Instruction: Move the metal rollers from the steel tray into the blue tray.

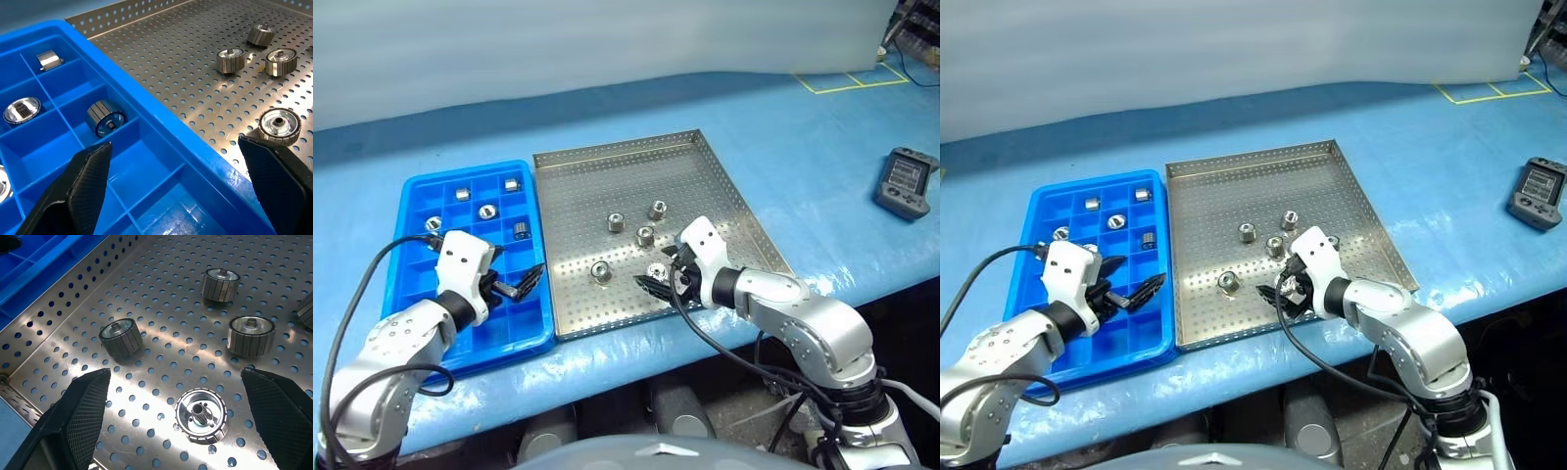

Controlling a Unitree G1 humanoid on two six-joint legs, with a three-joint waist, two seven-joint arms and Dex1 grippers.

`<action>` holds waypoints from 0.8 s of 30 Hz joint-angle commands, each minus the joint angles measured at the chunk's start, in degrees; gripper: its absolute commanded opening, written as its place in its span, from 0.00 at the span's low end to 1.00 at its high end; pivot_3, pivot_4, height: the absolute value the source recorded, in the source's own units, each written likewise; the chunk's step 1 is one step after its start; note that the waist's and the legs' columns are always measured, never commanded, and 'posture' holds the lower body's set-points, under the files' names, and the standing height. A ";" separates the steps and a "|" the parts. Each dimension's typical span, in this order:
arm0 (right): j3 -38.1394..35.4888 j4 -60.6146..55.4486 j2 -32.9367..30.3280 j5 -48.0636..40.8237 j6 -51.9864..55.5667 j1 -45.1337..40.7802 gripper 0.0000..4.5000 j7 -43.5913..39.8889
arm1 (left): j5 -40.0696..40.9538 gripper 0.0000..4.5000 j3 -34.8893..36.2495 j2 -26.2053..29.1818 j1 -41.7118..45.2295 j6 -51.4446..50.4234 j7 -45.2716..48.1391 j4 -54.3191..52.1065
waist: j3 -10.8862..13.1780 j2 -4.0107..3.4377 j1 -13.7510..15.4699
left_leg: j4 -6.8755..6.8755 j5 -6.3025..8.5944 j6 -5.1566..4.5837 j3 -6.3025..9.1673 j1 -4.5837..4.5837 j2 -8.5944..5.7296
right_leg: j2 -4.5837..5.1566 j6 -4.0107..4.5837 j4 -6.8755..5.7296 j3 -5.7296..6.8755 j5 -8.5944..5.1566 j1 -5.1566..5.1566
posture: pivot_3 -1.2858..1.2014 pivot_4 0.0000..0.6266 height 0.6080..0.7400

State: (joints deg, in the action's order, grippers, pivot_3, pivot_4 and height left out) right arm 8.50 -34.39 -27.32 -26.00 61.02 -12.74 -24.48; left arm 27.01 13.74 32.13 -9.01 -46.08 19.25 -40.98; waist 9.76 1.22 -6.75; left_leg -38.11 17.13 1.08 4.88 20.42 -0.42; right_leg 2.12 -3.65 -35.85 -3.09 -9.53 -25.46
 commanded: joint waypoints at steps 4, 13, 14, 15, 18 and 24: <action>0.00 -0.34 -0.43 1.37 -2.80 -0.12 1.00 0.18 | -2.09 1.00 -0.69 0.98 -0.87 3.36 1.55 -1.29 | 0.00 0.00 -0.03 | 0.00 0.00 0.00 -0.02 0.00 0.00 | 0.00 0.00 0.00 -0.01 0.00 0.00 | 0.47 0.24 1.00; 0.54 -0.04 -0.54 2.14 -3.31 0.19 1.00 0.01 | -2.55 1.00 -0.74 0.70 -1.18 3.95 2.26 -0.83 | 0.00 0.00 -0.02 | -0.01 0.00 0.00 -0.01 0.00 0.00 | 0.00 -0.01 -0.01 -0.01 0.01 0.00 | 0.47 0.24 1.00; 0.56 -0.06 -0.54 2.20 -3.31 0.23 1.00 0.01 | -2.58 1.00 -0.78 0.69 -1.18 4.00 2.27 -0.79 | 0.00 0.00 -0.02 | -0.01 0.00 0.00 -0.01 0.00 0.00 | 0.00 -0.01 -0.01 -0.01 0.01 0.00 | 0.47 0.24 1.00; 0.55 -0.06 -0.54 2.23 -3.31 0.26 1.00 -0.02 | -2.63 1.00 -0.84 0.66 -1.15 4.04 2.29 -0.74 | 0.00 0.00 -0.02 | -0.01 0.00 0.00 -0.02 0.00 0.00 | 0.00 -0.01 -0.01 -0.01 0.01 0.00 | 0.47 0.24 1.00; 0.54 -0.18 -0.59 2.35 -3.31 0.47 1.00 -0.06 | -2.70 1.00 -1.08 0.63 -1.01 3.97 2.30 -0.66 | 0.00 0.00 -0.03 | -0.02 0.00 0.00 -0.01 0.00 0.00 | 0.00 -0.01 -0.01 -0.01 0.01 0.00 | 0.46 0.24 1.00; 0.61 -0.53 -0.57 2.65 -3.21 1.03 1.00 0.26 | -2.81 1.00 -1.47 0.66 -0.34 3.79 2.17 -0.27 | 0.00 0.00 -0.10 | -0.03 0.00 0.00 -0.02 0.00 0.00 | 0.00 -0.01 -0.01 -0.01 0.01 0.00 | 0.46 0.24 1.00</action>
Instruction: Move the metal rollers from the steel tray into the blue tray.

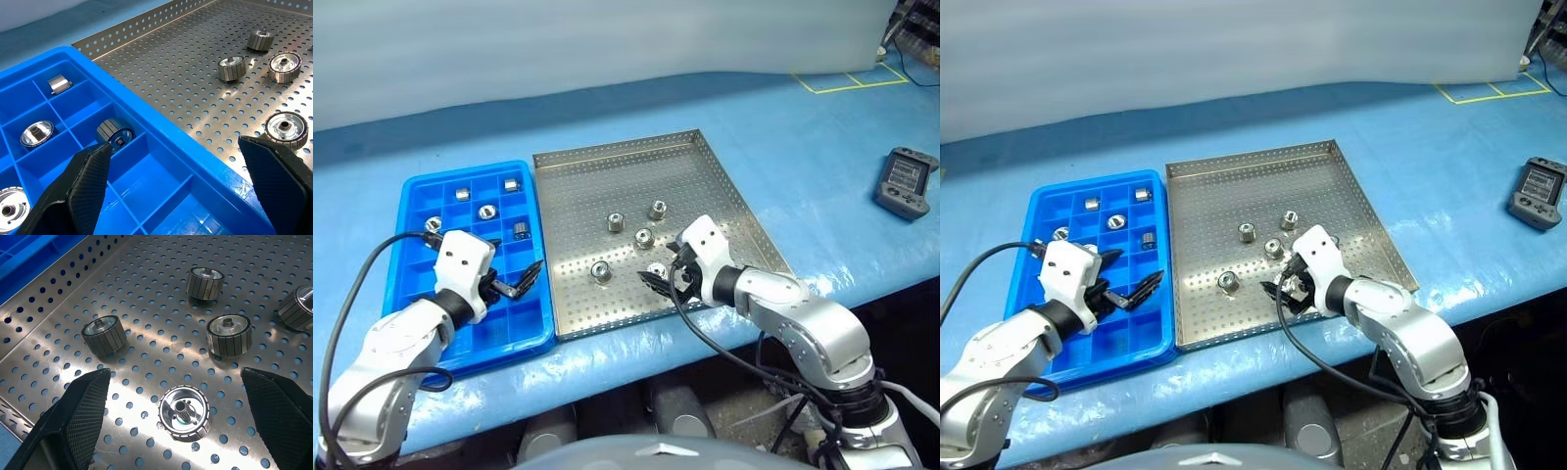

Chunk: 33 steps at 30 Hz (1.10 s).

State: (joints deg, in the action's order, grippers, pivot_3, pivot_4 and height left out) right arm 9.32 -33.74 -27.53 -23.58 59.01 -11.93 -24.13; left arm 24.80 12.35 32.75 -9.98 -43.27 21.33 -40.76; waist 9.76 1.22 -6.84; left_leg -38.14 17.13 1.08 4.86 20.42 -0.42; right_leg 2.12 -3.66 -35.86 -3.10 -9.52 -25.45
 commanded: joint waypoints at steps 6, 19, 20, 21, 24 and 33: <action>-0.33 -1.58 -0.22 0.44 -1.20 0.68 1.00 0.15 | -0.81 1.00 -0.75 0.20 1.22 0.86 0.09 -0.22 | 0.00 0.00 -0.09 | -0.02 0.00 0.00 0.00 0.00 0.00 | 0.00 0.01 -0.01 0.00 0.01 0.01 | 0.46 0.24 1.00; -0.69 -2.48 1.48 0.52 -1.21 1.88 1.00 1.57 | -0.78 1.00 -15.87 7.70 23.39 -2.46 12.19 10.42 | -0.02 0.01 -0.53 | -0.16 -0.01 -0.01 -0.04 0.00 -0.01 | -0.02 0.00 -0.01 -0.02 0.07 0.08 | 0.44 0.24 1.00; -0.70 -2.54 1.64 0.53 -1.27 2.04 1.00 1.72 | -1.44 1.00 -17.93 8.43 25.81 -2.36 13.91 12.20 | -0.02 0.01 -0.74 | -0.16 -0.01 -0.01 -0.04 0.00 -0.02 | -0.02 -0.02 -0.02 -0.02 0.08 0.08 | 0.44 0.24 1.00; -0.66 -2.59 1.80 0.56 -1.32 2.18 1.00 1.90 | -1.97 1.00 -19.73 8.90 28.08 -2.28 15.40 13.94 | -0.02 0.01 -0.91 | -0.16 -0.01 -0.01 -0.03 0.02 -0.01 | -0.03 -0.02 -0.01 -0.02 0.08 0.06 | 0.44 0.24 1.00; -0.69 -2.93 2.32 0.60 -1.55 2.78 1.00 2.63 | -3.57 1.00 -24.45 9.12 33.88 -1.64 19.66 18.81 | -0.02 0.01 -1.40 | -0.14 0.00 -0.02 -0.04 0.02 -0.01 | -0.03 -0.02 -0.01 -0.04 0.09 0.05 | 0.43 0.24 1.00; -1.75 -5.03 3.59 0.91 -2.00 6.12 1.00 5.24 | -9.79 1.00 -34.84 7.62 41.22 2.57 29.38 29.41 | -0.03 0.00 -3.81 | -0.14 0.01 -0.05 -0.07 0.04 -0.01 | -0.03 -0.03 -0.01 -0.10 0.09 0.03 | 0.40 0.24 1.00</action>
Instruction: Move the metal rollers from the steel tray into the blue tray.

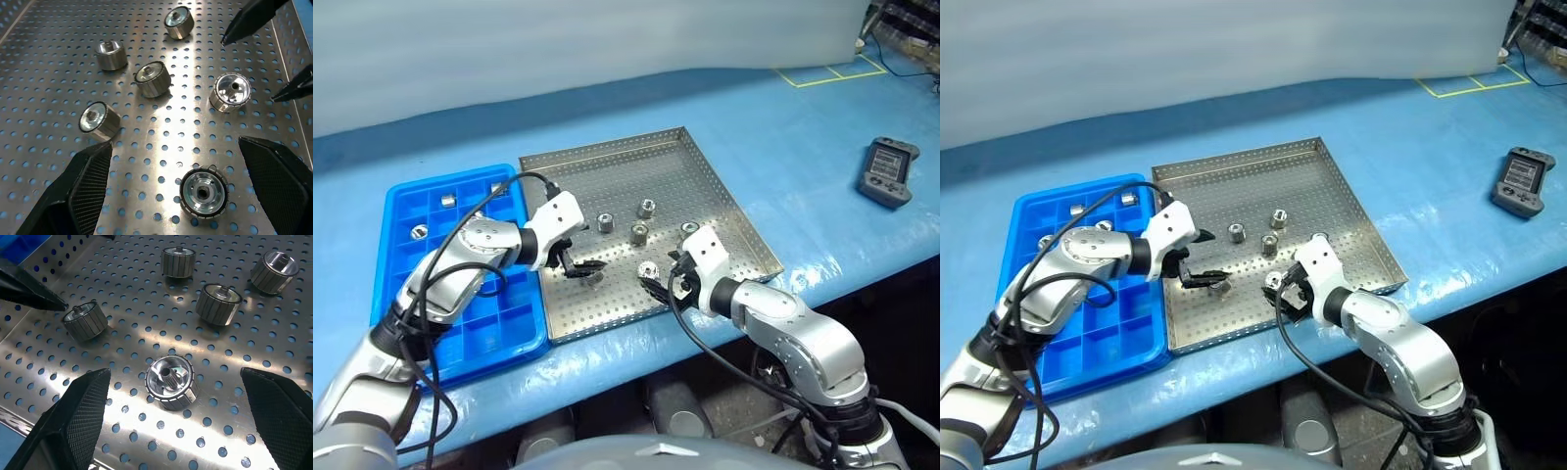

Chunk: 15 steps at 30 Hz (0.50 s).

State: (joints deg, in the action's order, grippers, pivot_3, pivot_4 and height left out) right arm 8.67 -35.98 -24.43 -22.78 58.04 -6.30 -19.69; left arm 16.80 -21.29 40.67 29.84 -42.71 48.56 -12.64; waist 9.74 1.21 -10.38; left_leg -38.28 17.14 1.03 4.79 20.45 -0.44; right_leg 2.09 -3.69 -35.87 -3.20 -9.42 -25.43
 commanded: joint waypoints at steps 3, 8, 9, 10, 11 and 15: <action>-1.40 -3.41 0.99 0.06 -1.10 1.35 1.00 1.58 | -4.17 1.00 -3.76 -0.45 2.04 2.73 3.71 3.36 | 0.00 0.00 -1.17 | -0.01 0.00 0.00 -0.03 -0.01 0.00 | 0.00 -0.02 -0.01 -0.04 0.00 0.00 | 0.40 0.24 1.00; -1.43 -3.78 1.51 0.06 -1.20 1.90 1.00 2.31 | -8.29 1.00 -6.73 -0.03 2.36 3.39 5.38 5.33 | 0.00 0.00 -2.59 | -0.02 0.00 -0.01 -0.09 -0.03 0.00 | -0.02 -0.08 -0.02 -0.11 0.03 0.00 | 0.39 0.24 1.00; -1.45 -3.75 1.60 0.07 -1.25 1.90 1.00 2.47 | -9.07 1.00 -7.23 0.20 2.34 3.45 5.80 5.36 | 0.00 0.00 -2.86 | -0.02 0.00 -0.01 -0.09 -0.02 0.00 | -0.02 -0.09 -0.02 -0.12 0.03 0.00 | 0.39 0.24 1.00; -1.48 -3.74 1.72 0.08 -1.33 1.93 1.00 2.62 | -9.81 1.00 -7.65 0.48 2.23 3.52 6.22 5.35 | 0.00 0.00 -3.05 | -0.02 0.00 -0.01 -0.10 -0.02 0.00 | -0.02 -0.10 -0.02 -0.13 0.04 0.00 | 0.39 0.24 1.00; -1.52 -3.73 1.81 0.06 -1.39 1.92 1.00 2.72 | -10.51 1.00 -8.07 0.90 2.16 3.64 6.73 5.31 | 0.00 0.00 -3.21 | -0.02 0.00 -0.02 -0.13 -0.03 0.00 | -0.02 -0.10 -0.02 -0.16 0.04 0.00 | 0.40 0.24 1.00; -1.31 -3.45 2.01 0.17 -1.65 1.88 1.00 2.82 | -12.01 0.81 -8.25 2.51 1.45 4.04 8.86 4.64 | 0.00 0.00 -3.54 | -0.02 0.00 -0.02 -0.17 -0.04 0.00 | -0.03 -0.12 -0.03 -0.20 0.05 -0.01 | 0.40 0.24 1.00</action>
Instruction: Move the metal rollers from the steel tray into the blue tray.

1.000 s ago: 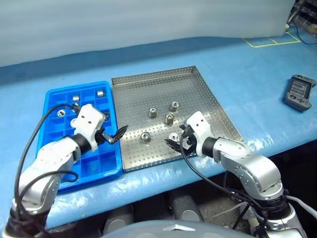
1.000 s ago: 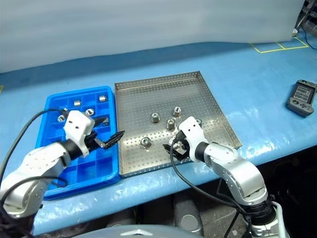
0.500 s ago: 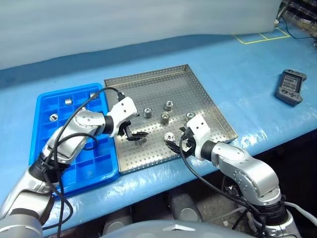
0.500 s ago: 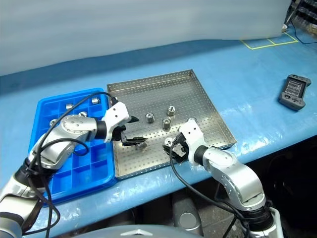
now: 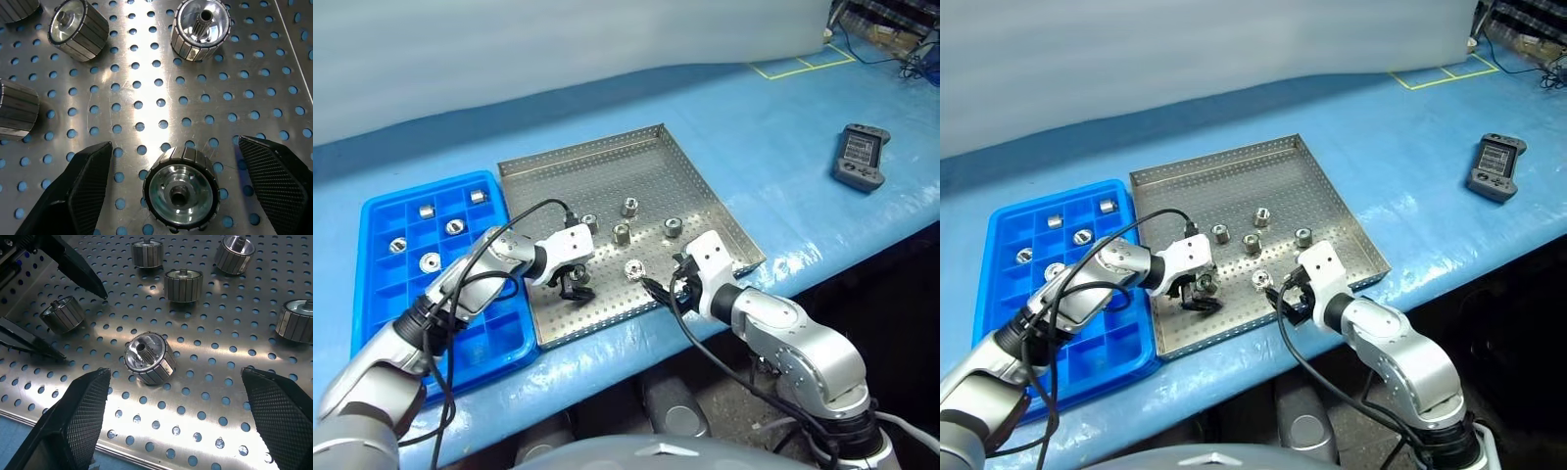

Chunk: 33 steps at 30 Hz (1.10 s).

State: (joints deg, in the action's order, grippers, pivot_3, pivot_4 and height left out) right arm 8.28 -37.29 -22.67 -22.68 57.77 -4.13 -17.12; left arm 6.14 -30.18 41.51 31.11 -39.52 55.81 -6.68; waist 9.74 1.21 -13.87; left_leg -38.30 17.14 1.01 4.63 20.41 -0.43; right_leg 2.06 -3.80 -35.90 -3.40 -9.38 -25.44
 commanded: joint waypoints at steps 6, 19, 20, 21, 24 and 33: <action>-0.28 -1.10 0.61 0.16 -2.11 -1.01 1.00 -0.27 | -2.11 0.38 1.54 2.67 -0.77 0.54 2.78 -2.90 | 0.00 0.00 0.12 | 0.00 0.01 -0.01 -0.08 -0.04 0.00 | -0.01 -0.05 0.00 -0.08 0.02 0.00 | 0.42 0.24 1.00; 3.25 1.13 1.70 -0.17 -4.01 -3.89 1.00 -2.75 | 4.19 0.38 33.90 -15.77 -11.73 -3.86 -26.05 -16.27 | -0.02 -0.03 1.68 | -0.16 0.05 -0.10 -0.14 -0.01 0.00 | 0.00 -0.14 0.00 -0.19 0.11 -0.02 | 0.44 0.24 1.00; 3.77 1.46 2.17 -0.10 -4.69 -4.30 1.00 -2.97 | 3.53 0.38 36.97 -18.35 -13.32 -2.89 -30.48 -17.39 | -0.05 -0.08 1.69 | -0.16 0.05 -0.10 -0.17 -0.03 0.00 | 0.00 -0.14 -0.03 -0.23 0.11 -0.02 | 0.45 0.24 1.00; 4.08 1.69 2.48 -0.02 -5.18 -4.54 1.00 -3.15 | 3.13 0.38 38.99 -20.19 -14.42 -2.25 -33.58 -18.23 | -0.05 -0.08 1.94 | -0.15 0.06 -0.11 -0.20 -0.09 0.00 | 0.00 -0.15 -0.01 -0.28 0.12 0.01 | 0.45 0.24 1.00; 5.58 2.64 2.99 0.13 -6.50 -5.86 1.00 -4.46 | -0.36 0.38 44.29 -23.61 -18.71 -0.92 -42.26 -21.82 | -0.05 -0.06 2.89 | -0.20 0.07 -0.12 -0.23 -0.16 -0.02 | -0.02 -0.20 -0.04 -0.31 0.15 0.08 | 0.47 0.24 1.00; 8.90 5.86 2.37 1.03 -8.12 -9.69 1.00 -7.86 | -5.53 0.38 54.64 -30.10 -27.63 -6.04 -58.21 -28.89 | -0.07 0.02 7.51 | -0.59 0.08 -0.14 -0.19 -0.15 -0.05 | -0.03 -0.29 -0.02 -0.26 0.30 0.29 | 0.50 0.24 1.00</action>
State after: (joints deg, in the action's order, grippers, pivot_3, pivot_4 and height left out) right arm 17.38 -30.55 -20.10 -21.82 51.02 -13.05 -24.31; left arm 2.24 24.28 11.33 3.42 -44.95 -0.70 -32.06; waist 9.67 1.23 -6.36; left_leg -38.94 17.24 0.86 4.46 20.26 -0.49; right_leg 2.04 -4.10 -35.91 -3.63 -9.07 -25.10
